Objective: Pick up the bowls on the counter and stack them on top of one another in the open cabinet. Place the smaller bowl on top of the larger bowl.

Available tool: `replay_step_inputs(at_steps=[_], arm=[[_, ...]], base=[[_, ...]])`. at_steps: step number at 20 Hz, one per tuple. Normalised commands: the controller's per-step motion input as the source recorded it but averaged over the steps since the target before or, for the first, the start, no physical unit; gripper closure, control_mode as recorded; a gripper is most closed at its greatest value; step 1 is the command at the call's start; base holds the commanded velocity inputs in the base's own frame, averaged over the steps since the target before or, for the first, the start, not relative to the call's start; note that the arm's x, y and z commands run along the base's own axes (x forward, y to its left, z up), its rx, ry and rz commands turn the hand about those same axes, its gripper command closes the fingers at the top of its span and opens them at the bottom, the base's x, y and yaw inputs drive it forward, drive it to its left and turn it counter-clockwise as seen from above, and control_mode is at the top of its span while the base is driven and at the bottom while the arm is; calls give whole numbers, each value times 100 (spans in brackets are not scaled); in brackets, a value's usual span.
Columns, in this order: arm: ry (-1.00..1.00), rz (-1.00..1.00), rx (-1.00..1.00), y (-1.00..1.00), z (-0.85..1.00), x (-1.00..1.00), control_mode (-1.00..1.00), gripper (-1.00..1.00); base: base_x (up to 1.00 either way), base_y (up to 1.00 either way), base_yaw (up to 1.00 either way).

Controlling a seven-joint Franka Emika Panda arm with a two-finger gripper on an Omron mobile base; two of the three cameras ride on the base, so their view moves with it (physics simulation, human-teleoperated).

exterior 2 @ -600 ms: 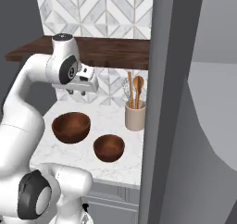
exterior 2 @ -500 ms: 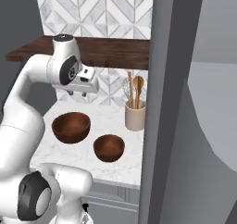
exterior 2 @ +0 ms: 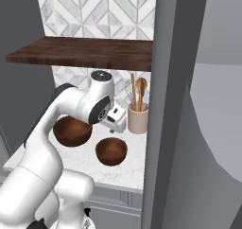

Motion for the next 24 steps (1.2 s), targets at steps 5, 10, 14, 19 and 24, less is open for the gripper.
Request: replay_step_inputs(at_steps=[5, 10, 14, 19, 24], arm=[[11, -26, 3, -74, -67, 16, -100, -100], [7, -10, 0, -26, -43, 26, -100, -100], [0, -8, 0, -10, -47, 30, -100, -100], [0, -1, 0, 0, -47, 11, -100, -100], [5, 0, 0, 0, -54, 4, -100, -100]], base=[[0, 0, 0], [0, 0, 0], [0, 0, 0], [0, 0, 0], [0, 0, 0]])
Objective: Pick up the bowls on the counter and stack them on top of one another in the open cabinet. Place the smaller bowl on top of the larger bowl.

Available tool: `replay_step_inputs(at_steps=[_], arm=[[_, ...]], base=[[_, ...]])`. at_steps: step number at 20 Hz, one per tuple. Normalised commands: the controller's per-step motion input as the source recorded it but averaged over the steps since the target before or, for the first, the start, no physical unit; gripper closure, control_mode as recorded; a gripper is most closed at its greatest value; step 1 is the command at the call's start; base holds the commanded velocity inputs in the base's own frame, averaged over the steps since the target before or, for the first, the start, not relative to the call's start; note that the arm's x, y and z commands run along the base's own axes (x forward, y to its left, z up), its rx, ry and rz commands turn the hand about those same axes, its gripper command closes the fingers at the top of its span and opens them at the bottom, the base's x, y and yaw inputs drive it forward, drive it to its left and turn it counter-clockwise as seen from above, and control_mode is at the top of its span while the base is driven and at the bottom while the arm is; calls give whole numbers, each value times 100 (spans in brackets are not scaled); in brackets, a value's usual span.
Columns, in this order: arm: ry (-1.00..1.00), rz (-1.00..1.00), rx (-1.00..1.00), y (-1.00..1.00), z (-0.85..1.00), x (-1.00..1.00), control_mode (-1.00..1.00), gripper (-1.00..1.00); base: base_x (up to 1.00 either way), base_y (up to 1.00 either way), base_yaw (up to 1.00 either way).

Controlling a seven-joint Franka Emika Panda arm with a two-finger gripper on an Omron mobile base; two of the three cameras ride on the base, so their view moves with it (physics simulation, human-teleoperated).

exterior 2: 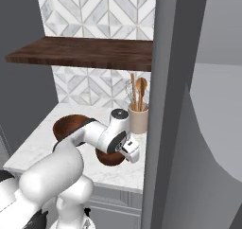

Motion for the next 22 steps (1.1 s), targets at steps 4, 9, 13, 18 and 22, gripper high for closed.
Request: replay_step_inputs(at_steps=[4, 9, 13, 18, 22], arm=[[2, 0, 0, 0, -43, 23, -100, -100], [1, 0, 0, 0, -34, 28, -100, 100], [-1, 0, 0, 0, -2, 2, -100, 100], [-2, 0, 0, 0, 10, 0, -100, 100], [-13, -4, 0, 0, 62, -1, -100, 100]], base=[[0, 0, 0], [0, 0, 0], [0, 0, 0], [0, 0, 0], [0, 0, 0]])
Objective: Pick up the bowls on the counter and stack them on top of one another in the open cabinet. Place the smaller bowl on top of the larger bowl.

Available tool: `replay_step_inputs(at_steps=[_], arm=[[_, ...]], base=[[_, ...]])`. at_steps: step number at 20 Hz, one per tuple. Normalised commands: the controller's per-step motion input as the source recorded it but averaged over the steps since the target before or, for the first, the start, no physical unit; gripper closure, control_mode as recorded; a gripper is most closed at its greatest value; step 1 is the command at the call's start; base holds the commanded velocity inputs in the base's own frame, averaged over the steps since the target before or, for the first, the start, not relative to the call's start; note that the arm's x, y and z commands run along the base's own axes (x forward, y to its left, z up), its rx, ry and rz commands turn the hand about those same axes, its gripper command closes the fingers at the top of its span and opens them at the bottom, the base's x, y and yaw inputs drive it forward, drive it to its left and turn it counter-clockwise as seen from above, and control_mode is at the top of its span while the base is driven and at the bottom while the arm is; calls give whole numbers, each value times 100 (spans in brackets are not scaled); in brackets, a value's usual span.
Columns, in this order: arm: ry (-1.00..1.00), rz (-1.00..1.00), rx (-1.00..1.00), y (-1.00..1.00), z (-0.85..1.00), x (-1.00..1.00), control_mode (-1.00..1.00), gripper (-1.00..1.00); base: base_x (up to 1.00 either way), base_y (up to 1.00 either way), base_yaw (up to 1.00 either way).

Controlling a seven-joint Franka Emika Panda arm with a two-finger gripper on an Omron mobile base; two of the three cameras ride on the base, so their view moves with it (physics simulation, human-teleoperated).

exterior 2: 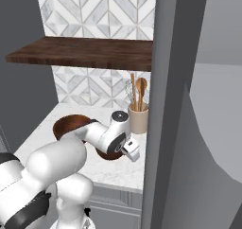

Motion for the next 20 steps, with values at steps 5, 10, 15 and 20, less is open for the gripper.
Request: replay_step_inputs(at_steps=[5, 10, 15, 20], arm=[[-19, -2, 0, 17, 92, 4, -100, 100], [-13, 0, 0, 83, 53, 48, -100, 100], [-8, 0, 0, 97, 48, 73, -100, 100], [2, 0, -2, 93, 14, 70, -100, 100]], base=[[0, 0, 0], [0, 0, 0], [0, 0, 0], [0, 0, 0]])
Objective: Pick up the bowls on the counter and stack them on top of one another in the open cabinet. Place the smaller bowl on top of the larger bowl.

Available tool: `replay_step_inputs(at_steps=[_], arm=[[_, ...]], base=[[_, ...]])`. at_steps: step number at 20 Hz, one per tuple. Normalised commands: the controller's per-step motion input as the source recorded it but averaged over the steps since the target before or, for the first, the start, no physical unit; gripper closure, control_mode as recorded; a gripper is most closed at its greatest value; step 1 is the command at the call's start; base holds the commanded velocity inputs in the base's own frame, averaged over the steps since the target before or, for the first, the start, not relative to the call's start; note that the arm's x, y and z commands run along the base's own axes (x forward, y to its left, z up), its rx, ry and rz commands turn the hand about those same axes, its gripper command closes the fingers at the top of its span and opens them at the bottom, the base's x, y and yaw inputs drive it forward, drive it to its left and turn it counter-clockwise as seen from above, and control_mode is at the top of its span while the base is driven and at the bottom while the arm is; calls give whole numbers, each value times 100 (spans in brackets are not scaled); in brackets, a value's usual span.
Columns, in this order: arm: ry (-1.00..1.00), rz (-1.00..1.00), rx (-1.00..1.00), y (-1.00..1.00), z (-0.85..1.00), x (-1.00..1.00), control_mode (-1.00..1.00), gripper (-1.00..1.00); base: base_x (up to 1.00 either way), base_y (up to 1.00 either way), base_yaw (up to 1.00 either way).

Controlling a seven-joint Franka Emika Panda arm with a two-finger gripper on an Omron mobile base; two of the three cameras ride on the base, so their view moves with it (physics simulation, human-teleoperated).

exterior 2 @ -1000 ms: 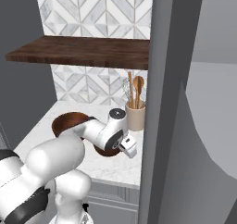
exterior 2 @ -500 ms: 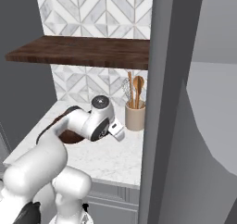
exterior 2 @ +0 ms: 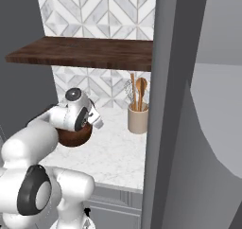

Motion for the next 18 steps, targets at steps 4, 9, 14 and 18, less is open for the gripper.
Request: replay_step_inputs(at_steps=[4, 9, 14, 18], arm=[[2, 6, -3, 43, -17, 12, -100, 100], [1, 3, -2, 29, -31, 0, -100, 100], [1, 2, -2, 34, -23, 18, -100, 100], [4, 1, -3, 28, -14, 26, -100, -100]], base=[[0, 0, 0], [0, 0, 0], [0, 0, 0], [0, 0, 0]])
